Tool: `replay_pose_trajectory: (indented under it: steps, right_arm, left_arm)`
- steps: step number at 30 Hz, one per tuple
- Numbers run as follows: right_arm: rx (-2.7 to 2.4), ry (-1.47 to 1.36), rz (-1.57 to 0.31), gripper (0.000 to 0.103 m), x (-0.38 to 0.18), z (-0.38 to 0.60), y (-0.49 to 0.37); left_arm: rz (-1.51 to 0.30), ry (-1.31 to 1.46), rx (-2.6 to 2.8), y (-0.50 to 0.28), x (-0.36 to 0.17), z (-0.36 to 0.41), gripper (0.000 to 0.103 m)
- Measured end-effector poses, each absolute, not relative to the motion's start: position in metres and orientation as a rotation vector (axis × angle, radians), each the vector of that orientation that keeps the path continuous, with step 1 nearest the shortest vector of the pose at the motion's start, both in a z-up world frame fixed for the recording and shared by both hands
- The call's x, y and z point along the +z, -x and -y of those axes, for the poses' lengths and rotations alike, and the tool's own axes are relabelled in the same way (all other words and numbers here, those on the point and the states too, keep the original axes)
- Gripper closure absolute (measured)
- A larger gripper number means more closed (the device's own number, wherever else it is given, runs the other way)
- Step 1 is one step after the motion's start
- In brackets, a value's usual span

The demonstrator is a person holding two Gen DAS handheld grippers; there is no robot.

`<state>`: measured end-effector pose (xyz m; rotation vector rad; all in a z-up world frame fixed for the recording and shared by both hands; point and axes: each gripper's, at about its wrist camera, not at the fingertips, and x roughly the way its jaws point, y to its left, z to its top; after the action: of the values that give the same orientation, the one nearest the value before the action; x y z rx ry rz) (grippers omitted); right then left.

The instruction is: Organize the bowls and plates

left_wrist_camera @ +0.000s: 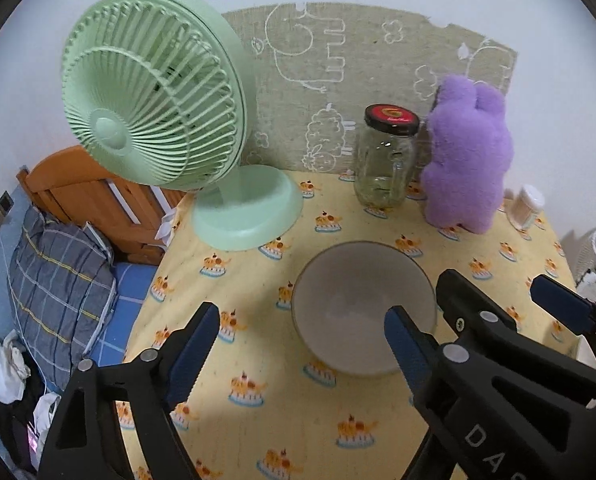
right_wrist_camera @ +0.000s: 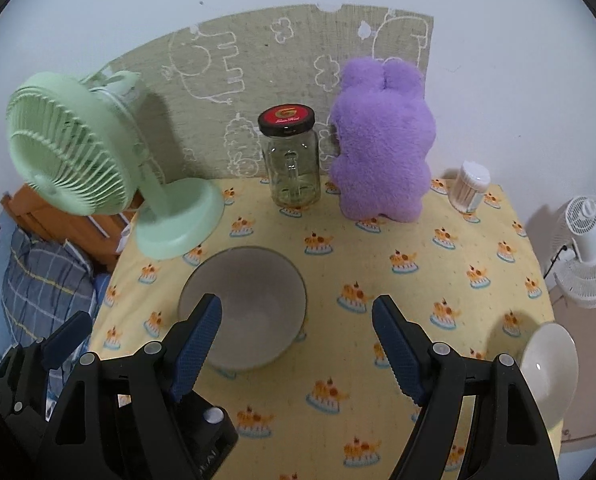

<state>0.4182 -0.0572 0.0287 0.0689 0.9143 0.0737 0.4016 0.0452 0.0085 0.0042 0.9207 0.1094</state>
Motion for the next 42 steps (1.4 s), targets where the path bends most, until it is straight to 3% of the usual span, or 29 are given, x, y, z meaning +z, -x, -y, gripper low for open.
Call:
replay_pose_trajectory:
  steps: [4, 7, 13, 15, 17, 23, 42]
  right_arm:
    - [0.074, -0.067, -0.928, 0.023, 0.015, 0.055, -0.442]
    - [0.081, -0.066, -0.940, 0.034, 0.005, 0.053, -0.454]
    - [0.089, -0.083, -0.990, 0.040, -0.019, 0.052, -0.476]
    - [0.096, -0.090, -0.999, 0.045, -0.026, 0.052, -0.481]
    - [0.088, -0.087, -1.014, 0.060, -0.033, 0.051, -0.484]
    - [0.085, -0.112, -1.051, 0.079, -0.049, 0.054, -0.488]
    - [0.068, -0.095, -1.069, 0.083, -0.051, 0.054, -0.481]
  left_arm:
    - [-0.934, -0.002, 0.119, -0.421, -0.004, -0.047, 0.025]
    - [-0.951, -0.005, 0.130, -0.434, -0.016, -0.048, 0.031]
    - [-0.999, 0.013, 0.105, -0.450, -0.040, -0.051, 0.042]
    - [-1.008, 0.016, 0.104, -0.453, -0.046, -0.052, 0.049]
    - [-1.024, 0.018, 0.100, -0.456, -0.053, -0.052, 0.060]
    - [-1.064, 0.022, 0.092, -0.462, -0.066, -0.052, 0.074]
    - [-1.079, -0.003, 0.095, -0.455, -0.062, -0.051, 0.081]
